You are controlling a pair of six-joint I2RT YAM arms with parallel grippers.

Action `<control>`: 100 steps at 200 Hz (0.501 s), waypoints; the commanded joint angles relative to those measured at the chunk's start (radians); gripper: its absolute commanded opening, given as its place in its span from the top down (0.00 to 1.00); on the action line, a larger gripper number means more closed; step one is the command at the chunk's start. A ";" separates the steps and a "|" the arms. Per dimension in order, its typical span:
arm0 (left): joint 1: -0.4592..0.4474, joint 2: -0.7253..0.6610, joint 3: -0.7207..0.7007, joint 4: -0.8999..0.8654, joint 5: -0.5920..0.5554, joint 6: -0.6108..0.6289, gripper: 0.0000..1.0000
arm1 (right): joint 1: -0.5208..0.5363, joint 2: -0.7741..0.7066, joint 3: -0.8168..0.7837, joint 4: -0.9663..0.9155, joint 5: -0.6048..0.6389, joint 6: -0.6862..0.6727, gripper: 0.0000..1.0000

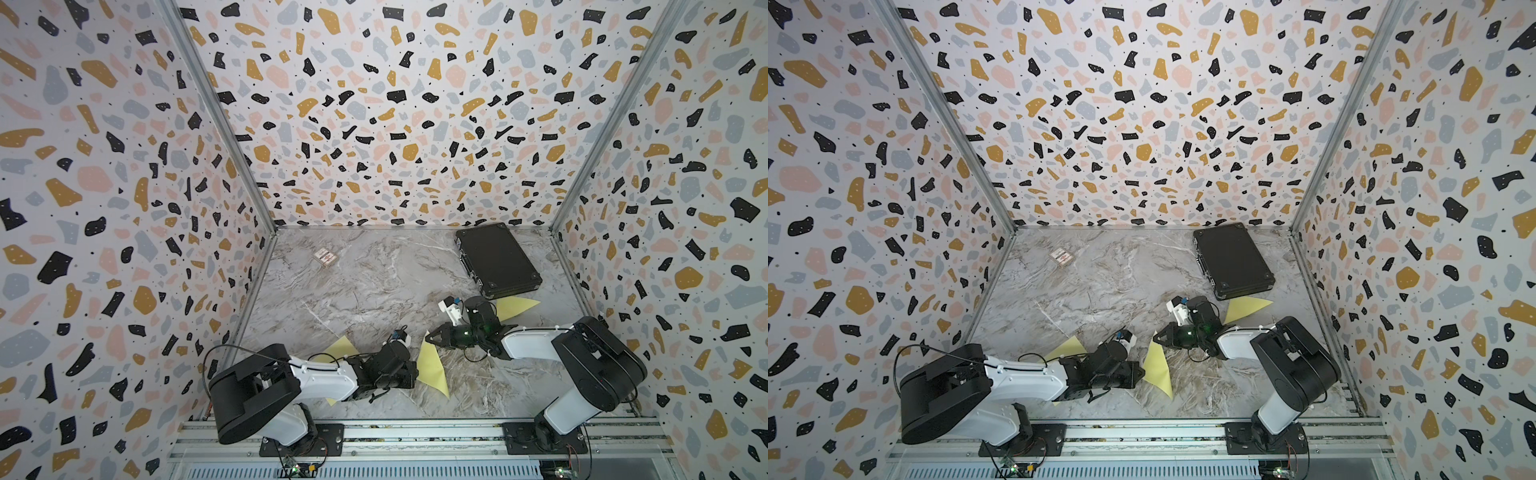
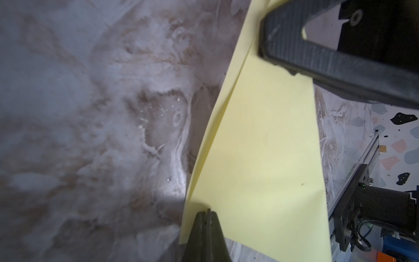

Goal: Fold the square paper diagonally
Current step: Fold the paper at the center of the board.

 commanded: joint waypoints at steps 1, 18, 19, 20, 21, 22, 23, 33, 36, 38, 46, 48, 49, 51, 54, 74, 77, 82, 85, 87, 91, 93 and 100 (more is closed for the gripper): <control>-0.010 0.044 -0.032 -0.153 -0.011 0.012 1.00 | -0.007 -0.005 0.029 0.012 -0.008 -0.008 0.87; -0.012 0.043 -0.033 -0.153 -0.012 0.013 1.00 | -0.009 0.006 0.035 0.017 -0.012 -0.009 0.77; -0.013 0.043 -0.033 -0.153 -0.012 0.012 1.00 | -0.009 0.007 0.035 0.017 -0.013 -0.009 0.77; -0.012 0.043 -0.033 -0.153 -0.013 0.012 1.00 | -0.009 0.007 0.035 0.018 -0.013 -0.009 0.77; -0.012 0.043 -0.033 -0.153 -0.013 0.013 1.00 | -0.009 0.008 0.035 0.018 -0.012 -0.009 0.76; -0.012 0.043 -0.033 -0.153 -0.013 0.012 1.00 | -0.009 0.009 0.036 0.018 -0.012 -0.009 0.76; -0.012 0.042 -0.034 -0.153 -0.013 0.012 1.00 | -0.009 0.009 0.036 0.019 -0.012 -0.009 0.76; -0.012 0.043 -0.034 -0.153 -0.012 0.013 1.00 | -0.010 0.019 0.040 0.027 -0.017 -0.005 0.76; -0.012 0.042 -0.034 -0.153 -0.012 0.013 1.00 | -0.010 0.023 0.041 0.031 -0.018 -0.004 0.76; -0.013 0.042 -0.034 -0.153 -0.013 0.013 1.00 | -0.010 0.026 0.042 0.033 -0.018 -0.004 0.76; -0.012 0.040 -0.034 -0.153 -0.012 0.012 1.00 | -0.010 0.034 0.044 0.043 -0.020 0.000 0.77; -0.013 0.040 -0.034 -0.153 -0.012 0.011 1.00 | -0.010 0.035 0.044 0.046 -0.021 0.002 0.77; -0.012 0.040 -0.034 -0.153 -0.012 0.011 1.00 | -0.010 0.037 0.044 0.048 -0.021 0.001 0.78; -0.013 0.040 -0.034 -0.153 -0.012 0.011 1.00 | -0.010 0.038 0.045 0.050 -0.021 0.002 0.78; -0.013 0.040 -0.034 -0.153 -0.013 0.011 1.00 | -0.010 0.040 0.045 0.053 -0.021 0.003 0.79; -0.012 0.037 -0.036 -0.154 -0.014 0.011 1.00 | -0.014 0.053 0.050 0.072 -0.026 0.008 0.82; -0.013 0.037 -0.036 -0.154 -0.014 0.011 1.00 | -0.015 0.053 0.050 0.072 -0.026 0.008 0.82; -0.013 0.037 -0.036 -0.156 -0.014 0.011 1.00 | -0.018 0.055 0.052 0.072 -0.026 0.008 0.82; -0.013 0.037 -0.036 -0.156 -0.014 0.011 1.00 | -0.018 0.056 0.053 0.073 -0.026 0.007 0.83; -0.013 0.037 -0.036 -0.156 -0.014 0.011 1.00 | -0.019 0.056 0.053 0.074 -0.026 0.007 0.83; -0.014 0.036 -0.036 -0.157 -0.014 0.011 1.00 | -0.021 0.057 0.054 0.074 -0.027 0.007 0.86; -0.013 0.036 -0.036 -0.157 -0.014 0.011 1.00 | -0.021 0.056 0.054 0.075 -0.027 0.008 0.88; -0.013 0.036 -0.036 -0.157 -0.015 0.011 1.00 | -0.024 0.058 0.057 0.077 -0.029 0.008 0.97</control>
